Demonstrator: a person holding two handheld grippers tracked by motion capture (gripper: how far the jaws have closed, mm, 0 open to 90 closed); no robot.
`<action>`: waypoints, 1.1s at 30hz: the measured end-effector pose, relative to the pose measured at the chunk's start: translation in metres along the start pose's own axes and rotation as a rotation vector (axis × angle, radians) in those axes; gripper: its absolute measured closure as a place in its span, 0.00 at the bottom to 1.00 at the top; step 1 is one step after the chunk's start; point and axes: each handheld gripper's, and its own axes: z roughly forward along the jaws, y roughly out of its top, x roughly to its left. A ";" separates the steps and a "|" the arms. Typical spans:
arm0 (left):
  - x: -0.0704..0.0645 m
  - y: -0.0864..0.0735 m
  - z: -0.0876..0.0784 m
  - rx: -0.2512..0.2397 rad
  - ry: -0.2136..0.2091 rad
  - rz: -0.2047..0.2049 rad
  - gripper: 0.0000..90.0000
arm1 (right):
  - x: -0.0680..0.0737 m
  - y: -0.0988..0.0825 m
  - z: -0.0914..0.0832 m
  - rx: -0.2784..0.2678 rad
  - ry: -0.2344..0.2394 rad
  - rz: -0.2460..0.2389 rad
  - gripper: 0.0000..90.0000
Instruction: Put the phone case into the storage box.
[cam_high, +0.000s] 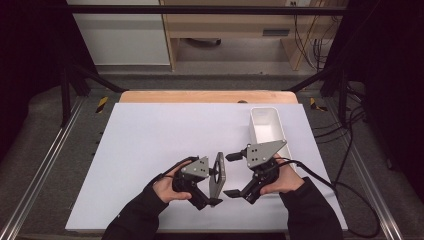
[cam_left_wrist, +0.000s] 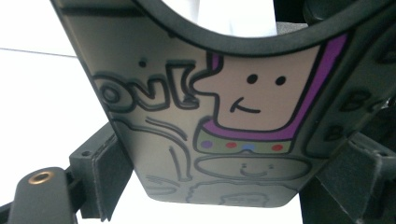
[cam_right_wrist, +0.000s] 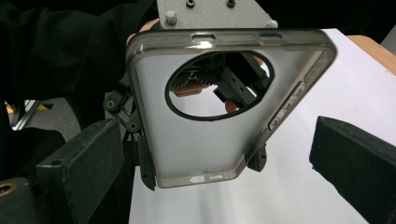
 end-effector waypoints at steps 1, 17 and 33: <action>0.000 0.001 0.000 0.002 0.000 0.002 0.13 | 0.000 0.000 0.001 0.002 0.001 0.000 0.04; -0.004 0.003 0.010 0.002 -0.027 0.015 0.13 | -0.001 -0.002 0.008 0.001 0.028 0.003 0.06; -0.007 0.003 0.014 0.006 -0.039 0.039 0.13 | -0.002 -0.004 0.012 -0.006 0.073 0.007 0.12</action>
